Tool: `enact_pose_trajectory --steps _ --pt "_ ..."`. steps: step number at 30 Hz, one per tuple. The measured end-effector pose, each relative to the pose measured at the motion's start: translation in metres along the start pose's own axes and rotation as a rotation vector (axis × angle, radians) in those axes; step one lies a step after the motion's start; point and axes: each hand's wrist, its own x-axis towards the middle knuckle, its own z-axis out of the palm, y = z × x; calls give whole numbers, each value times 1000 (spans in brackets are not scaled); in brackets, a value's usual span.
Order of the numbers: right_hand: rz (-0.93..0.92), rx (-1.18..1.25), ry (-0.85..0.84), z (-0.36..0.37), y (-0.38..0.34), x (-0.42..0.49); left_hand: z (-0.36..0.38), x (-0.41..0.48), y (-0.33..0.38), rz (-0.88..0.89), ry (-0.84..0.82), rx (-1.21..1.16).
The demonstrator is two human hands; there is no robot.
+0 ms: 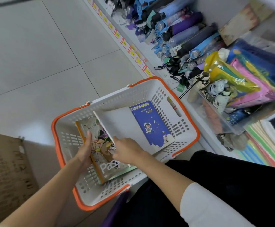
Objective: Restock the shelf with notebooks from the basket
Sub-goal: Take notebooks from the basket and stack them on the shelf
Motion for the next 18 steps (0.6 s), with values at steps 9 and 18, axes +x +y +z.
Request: enact_pose_trajectory --steps 9,18 --pt "55 380 -158 33 -16 -12 2 -19 -6 134 179 -24" --pt "501 843 122 -37 59 -37 12 -57 30 119 -65 -191"
